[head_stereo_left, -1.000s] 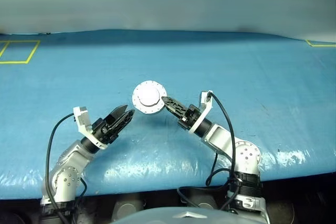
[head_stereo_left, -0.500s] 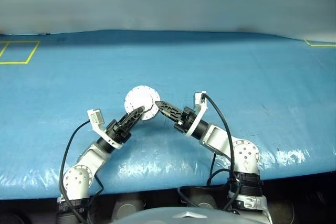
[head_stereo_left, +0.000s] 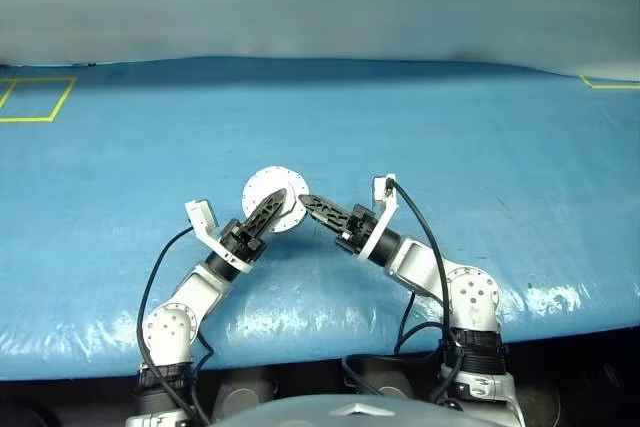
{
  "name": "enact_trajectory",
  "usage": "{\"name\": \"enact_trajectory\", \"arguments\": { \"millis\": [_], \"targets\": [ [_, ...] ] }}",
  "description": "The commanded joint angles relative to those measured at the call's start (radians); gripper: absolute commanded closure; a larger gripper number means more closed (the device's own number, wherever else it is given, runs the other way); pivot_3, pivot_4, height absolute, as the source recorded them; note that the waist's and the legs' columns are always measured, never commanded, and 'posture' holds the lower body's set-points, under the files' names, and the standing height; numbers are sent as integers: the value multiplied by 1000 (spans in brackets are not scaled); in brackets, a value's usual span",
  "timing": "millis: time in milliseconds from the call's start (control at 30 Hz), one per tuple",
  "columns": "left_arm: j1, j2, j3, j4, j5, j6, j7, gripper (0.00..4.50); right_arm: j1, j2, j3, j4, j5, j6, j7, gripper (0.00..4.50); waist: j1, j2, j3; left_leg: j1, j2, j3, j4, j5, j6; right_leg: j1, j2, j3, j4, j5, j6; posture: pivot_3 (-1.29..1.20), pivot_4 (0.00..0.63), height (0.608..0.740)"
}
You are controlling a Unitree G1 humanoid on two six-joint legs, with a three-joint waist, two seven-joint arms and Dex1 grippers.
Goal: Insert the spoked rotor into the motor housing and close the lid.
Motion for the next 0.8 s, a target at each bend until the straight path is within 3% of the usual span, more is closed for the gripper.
{"name": "enact_trajectory", "arguments": {
  "millis": [33,433,633,800],
  "targets": [
    [-16,-2,-9,-16,70,-72,-7,1656,-16,11,1,-48,46,-21,6,3328,0,0,0,0,0,0,0,0,0,0,0,0,0,0,0,0,150,740],
    [-17,-9,-55,-39,124,-89,67,1730,-20,22,31,-33,-51,-64,-45,3328,0,0,0,0,0,0,0,0,0,0,0,0,0,0,0,0,150,740],
    [-70,-69,10,-5,148,-180,172,1730,-24,42,1,6,-31,-71,-78,1298,1,0,0,0,0,0,1,0,0,0,0,0,0,0,0,0,150,740],
    [-125,-113,49,45,224,-293,214,1730,-25,30,-4,-4,-47,-83,-74,1298,4,-1,0,0,0,0,1,0,0,0,0,0,0,1,1,0,150,740]
  ]
}}
